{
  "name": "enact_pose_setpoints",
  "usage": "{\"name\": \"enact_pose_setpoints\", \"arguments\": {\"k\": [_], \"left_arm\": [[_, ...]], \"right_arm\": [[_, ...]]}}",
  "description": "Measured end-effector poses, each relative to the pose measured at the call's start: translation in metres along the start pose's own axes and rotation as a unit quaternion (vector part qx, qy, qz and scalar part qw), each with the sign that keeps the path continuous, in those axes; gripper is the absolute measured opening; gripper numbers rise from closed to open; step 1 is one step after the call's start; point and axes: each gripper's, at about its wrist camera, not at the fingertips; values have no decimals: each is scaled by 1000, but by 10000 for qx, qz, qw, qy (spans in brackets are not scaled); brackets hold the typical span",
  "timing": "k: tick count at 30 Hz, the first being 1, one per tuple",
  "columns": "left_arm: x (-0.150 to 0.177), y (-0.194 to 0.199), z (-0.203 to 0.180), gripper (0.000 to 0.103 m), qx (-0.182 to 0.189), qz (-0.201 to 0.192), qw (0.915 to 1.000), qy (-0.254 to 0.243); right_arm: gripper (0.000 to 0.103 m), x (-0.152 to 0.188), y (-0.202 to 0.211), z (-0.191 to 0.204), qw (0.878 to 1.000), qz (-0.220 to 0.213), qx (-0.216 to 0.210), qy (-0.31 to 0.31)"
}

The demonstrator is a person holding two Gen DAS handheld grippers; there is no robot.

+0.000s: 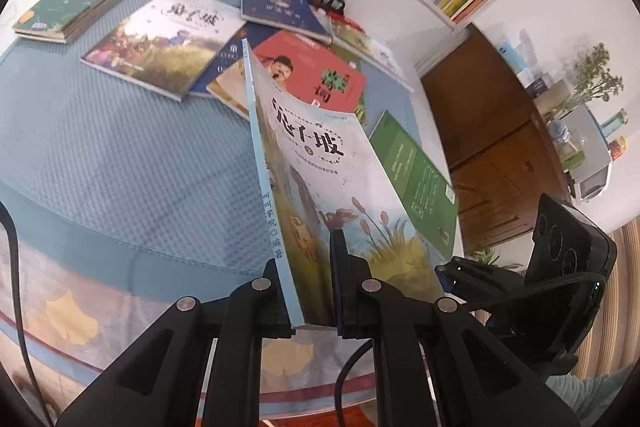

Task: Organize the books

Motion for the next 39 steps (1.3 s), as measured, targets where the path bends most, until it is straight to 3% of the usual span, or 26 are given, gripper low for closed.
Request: {"name": "enact_pose_setpoints", "arguments": {"k": [8,15,20,26,30,34,39], "left_arm": [[-31,18,30,8,57,-239,9997,-78],[-99,52,105,8,-86,-430,9990,-89],[-151,67,173,8,-312,-596,9977,-13],[-216,52,266,8,-556,-519,9969,192],[-250,34,316,8,-557,-340,9972,377],[-268,25,344,12,-413,-260,9974,525],[-281,15,364,21,-557,-83,9969,552]], "right_arm": [[34,-42,-21,38,9996,-82,161,202],[35,-119,-78,83,9994,-160,48,298],[35,-188,-147,115,9986,-174,-81,498],[35,-256,-236,147,9964,-22,130,833],[35,-293,-287,152,9971,121,269,706],[35,-319,-314,150,9982,138,350,469],[35,-329,-334,153,9982,258,396,361]]}}
Point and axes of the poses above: each gripper's, at about its wrist camera, not at the fingertips, and y roughly against the way its jaws point, z to its left, x to its underside, and after that the axes turned 3 degrees about -z, right-handed
